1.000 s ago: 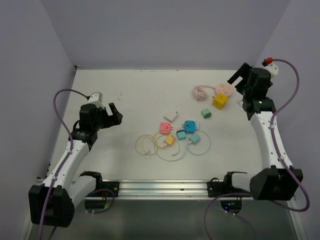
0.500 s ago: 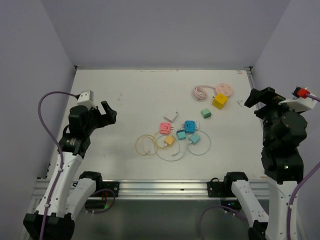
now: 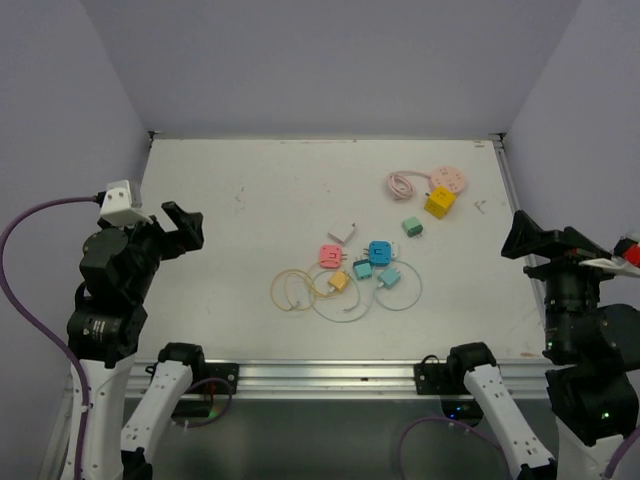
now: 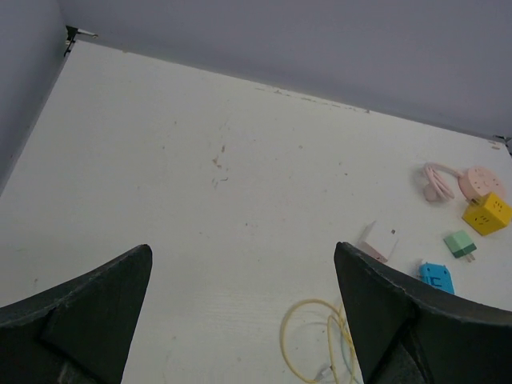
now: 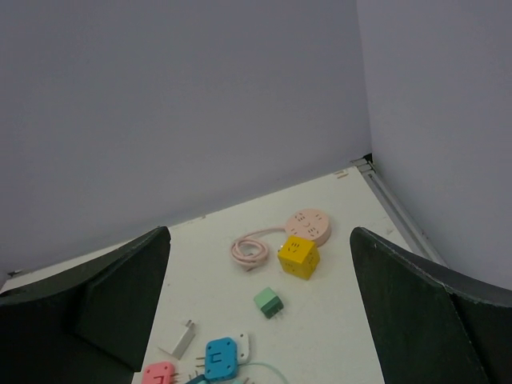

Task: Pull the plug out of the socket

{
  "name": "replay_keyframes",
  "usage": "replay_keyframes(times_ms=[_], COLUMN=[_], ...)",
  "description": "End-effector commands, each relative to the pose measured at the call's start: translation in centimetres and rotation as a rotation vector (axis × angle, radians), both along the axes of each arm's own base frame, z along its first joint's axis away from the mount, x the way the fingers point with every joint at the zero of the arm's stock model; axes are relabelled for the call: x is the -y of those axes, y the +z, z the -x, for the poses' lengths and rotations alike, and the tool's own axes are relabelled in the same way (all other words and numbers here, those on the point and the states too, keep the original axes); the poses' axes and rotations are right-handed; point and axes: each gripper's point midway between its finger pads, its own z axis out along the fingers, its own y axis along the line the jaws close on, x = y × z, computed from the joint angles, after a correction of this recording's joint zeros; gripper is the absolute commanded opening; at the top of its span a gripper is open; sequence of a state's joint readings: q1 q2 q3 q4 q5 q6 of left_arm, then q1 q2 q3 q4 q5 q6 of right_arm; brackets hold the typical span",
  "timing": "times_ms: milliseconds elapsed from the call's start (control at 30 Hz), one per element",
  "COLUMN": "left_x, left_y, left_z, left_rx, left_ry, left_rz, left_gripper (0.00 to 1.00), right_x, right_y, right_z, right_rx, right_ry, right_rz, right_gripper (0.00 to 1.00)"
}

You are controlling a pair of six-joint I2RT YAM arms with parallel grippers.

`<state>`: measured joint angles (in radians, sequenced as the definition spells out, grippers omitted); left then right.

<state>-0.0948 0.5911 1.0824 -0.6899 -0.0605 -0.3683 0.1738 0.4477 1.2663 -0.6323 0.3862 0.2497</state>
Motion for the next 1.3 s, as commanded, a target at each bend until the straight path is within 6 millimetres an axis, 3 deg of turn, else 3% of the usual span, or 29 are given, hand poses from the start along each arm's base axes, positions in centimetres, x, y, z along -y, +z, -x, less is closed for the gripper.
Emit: replay_keyframes(times_ms=[0,333,700,1267], left_x=[-0.3,-0.5,-0.2,0.1], left_y=[-2.1,-0.8,-1.2,-2.5], left_z=[0.5,0.5,0.1,-0.5], left_rx=[-0.083,-0.05,-0.056,-0.074], left_ry=[-0.007,0.004,-0.003,-0.017], left_rz=[-0.054,-0.055,-0.052,-0.05], left_gripper=[1.0,1.0,1.0,1.0], right_x=[0.6,0.4,1.3,1.0], right_y=[-0.4,-1.6,-2.0,-3.0], right_z=[0.8,0.9,1.0,0.1], right_rx=[0.009,0.0,0.008,-0.001], right_ry=[-0.02,-0.008,-0.058,-0.05], right_rz=[0.035,0.043,0.036,0.042], right_gripper=[0.99,0.99,0.99,0.99])
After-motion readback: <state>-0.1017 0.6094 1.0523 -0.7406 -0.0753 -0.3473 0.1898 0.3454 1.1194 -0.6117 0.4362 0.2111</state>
